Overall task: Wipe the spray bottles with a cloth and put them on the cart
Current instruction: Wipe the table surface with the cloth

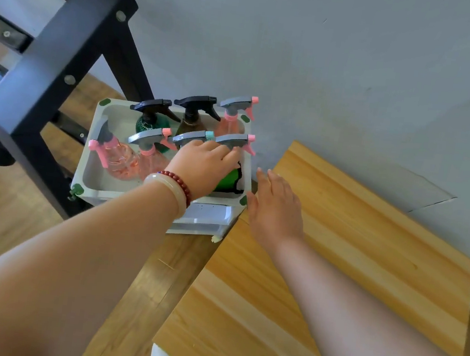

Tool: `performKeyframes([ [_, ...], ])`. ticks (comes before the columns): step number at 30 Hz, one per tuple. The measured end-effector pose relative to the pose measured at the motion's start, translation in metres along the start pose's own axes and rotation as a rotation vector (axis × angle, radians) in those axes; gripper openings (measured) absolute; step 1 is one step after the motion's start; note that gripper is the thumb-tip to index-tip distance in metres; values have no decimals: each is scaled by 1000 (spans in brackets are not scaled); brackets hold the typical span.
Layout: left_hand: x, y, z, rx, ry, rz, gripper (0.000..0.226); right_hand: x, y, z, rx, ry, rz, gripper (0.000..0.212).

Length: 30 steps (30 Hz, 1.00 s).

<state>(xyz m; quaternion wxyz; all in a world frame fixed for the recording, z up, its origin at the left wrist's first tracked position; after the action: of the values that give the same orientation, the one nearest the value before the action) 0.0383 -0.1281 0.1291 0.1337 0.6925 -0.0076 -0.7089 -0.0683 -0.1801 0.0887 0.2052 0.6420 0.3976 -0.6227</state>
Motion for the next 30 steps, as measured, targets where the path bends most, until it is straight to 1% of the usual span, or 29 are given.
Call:
performKeyframes([
  [2,18,-7,4,-29,4,-31,41,8,3,2,8,25,8,53],
  [7,45,-30,9,-48,-79,59,40,27,9,5,-2,42,43,51],
  [9,55,-40,13,-30,-117,71,35,33,9,5,-7,34,59,51],
  [12,61,-52,16,-31,-181,113,20,41,7,6,-3,24,52,52],
  [15,69,-59,23,-42,-231,110,19,50,2,7,-5,19,47,52],
  [18,89,-65,28,-65,-183,23,17,57,-4,9,2,33,63,51],
  [19,97,-66,28,-87,-161,-30,18,59,-5,10,4,29,60,51],
  [20,107,-67,28,-113,-154,-110,19,62,-7,12,5,22,53,51],
  [22,130,-71,30,-159,-129,-307,29,69,-8,14,-1,1,37,52],
  [23,136,-73,29,-174,-114,-363,33,72,-8,13,-9,-5,34,52],
  [24,137,-73,29,-189,-105,-391,35,75,-8,13,-17,-6,35,52],
  [27,134,-74,30,-210,-122,-403,41,82,-7,11,-29,0,49,52],
  [30,136,-76,28,-208,-108,-468,52,87,-8,11,-28,11,60,52],
])
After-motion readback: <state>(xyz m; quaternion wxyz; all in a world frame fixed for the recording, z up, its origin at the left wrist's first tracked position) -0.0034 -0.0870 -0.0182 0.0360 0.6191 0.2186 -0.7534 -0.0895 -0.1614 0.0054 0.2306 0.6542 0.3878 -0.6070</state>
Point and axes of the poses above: each hand's wrist, its own y-axis towards the middle knuckle, its own x-axis out of the palm, z = x × y, the point moved 10 cm from there along y, towards the middle knuckle, and after that the axes turned 4 degrees about -y, right-handed, at the moved point
